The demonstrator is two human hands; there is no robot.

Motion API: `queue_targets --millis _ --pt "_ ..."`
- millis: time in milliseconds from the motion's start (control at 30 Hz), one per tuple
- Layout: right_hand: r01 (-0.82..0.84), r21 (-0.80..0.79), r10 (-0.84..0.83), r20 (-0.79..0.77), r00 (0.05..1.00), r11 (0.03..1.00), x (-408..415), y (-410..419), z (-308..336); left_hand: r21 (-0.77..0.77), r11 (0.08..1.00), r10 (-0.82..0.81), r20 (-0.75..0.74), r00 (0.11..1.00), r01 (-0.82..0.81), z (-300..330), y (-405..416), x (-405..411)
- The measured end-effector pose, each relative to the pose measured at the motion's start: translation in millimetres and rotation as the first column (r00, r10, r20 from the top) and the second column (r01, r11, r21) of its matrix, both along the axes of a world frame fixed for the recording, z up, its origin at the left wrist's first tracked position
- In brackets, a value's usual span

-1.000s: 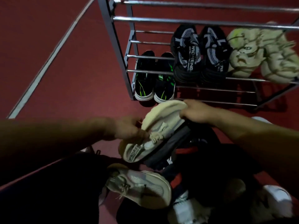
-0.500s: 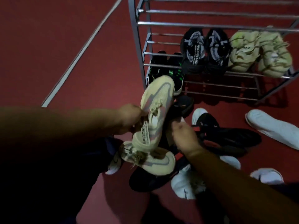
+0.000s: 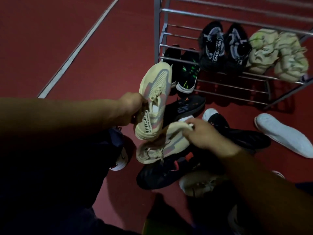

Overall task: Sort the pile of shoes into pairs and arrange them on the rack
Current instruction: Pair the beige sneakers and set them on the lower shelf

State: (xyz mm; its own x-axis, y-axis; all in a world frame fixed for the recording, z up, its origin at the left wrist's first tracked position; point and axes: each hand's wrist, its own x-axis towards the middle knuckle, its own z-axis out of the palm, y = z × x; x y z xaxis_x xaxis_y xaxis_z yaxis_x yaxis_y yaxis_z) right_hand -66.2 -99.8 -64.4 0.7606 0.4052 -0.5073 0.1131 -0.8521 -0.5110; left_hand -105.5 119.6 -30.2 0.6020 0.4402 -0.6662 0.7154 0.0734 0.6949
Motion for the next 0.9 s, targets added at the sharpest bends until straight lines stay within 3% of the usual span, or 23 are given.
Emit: queue_targets --millis 100,167,233,333,400,533,600,667,733,800,900 --pt "-0.059 -0.109 0.059 0.0 0.998 0.992 41.8 -14.6 40.6 0.025 1.0 -0.002 -0.008 1.0 0.002 -5.1 -2.0 3.7" --pt "-0.019 -0.143 0.01 -0.07 0.998 0.99 64.5 -31.3 56.1 -0.002 1.0 -0.005 -0.017 1.0 0.005 -9.3 -5.9 4.9" --pt "0.079 -0.096 -0.083 -0.041 0.996 0.992 82.9 -43.5 58.2 -0.004 1.0 -0.023 -0.038 0.999 0.023 -14.2 -9.3 3.6" --pt "0.363 0.067 -0.368 0.096 0.925 0.929 96.0 -55.3 36.9 -0.027 0.998 -0.063 -0.071 0.995 0.061 -20.7 -15.8 1.6" --pt "0.397 0.068 -0.402 0.132 0.906 0.915 83.3 -60.3 10.4 -0.068 0.996 -0.062 -0.087 0.994 0.056 -25.3 -19.1 0.8" --pt "0.481 0.077 -0.485 0.043 0.874 0.874 43.3 -72.0 -38.3 -0.1 0.995 -0.039 -0.116 0.992 0.028 -30.6 -22.7 3.1" --pt "0.611 0.151 -0.625 0.072 0.777 0.777 29.3 -75.8 -46.2 -0.086 0.996 -0.039 -0.125 0.991 0.028 -30.8 -24.3 6.2" --pt "0.77 0.255 -0.81 0.154 0.565 0.585 12.4 -74.2 -47.2 -0.066 0.996 -0.06 -0.137 0.989 0.051 -28.3 -26.0 7.2" --pt "0.883 0.297 -0.93 0.071 0.36 0.364 -11.0 -69.0 -47.8 -0.06 0.995 -0.088 -0.153 0.984 0.08 -25.1 -30.9 9.1" --pt "0.946 0.174 -0.957 -0.048 0.287 0.275 -38.2 -55.9 -49.4 -0.052 0.994 -0.099 -0.163 0.982 0.092 -21.8 -37.5 10.6" --pt "0.947 0.125 -0.953 -0.026 0.303 0.297 -63.3 -34.0 -40.9 -0.05 0.991 -0.129 -0.183 0.975 0.121 -19.8 -46.1 12.3"
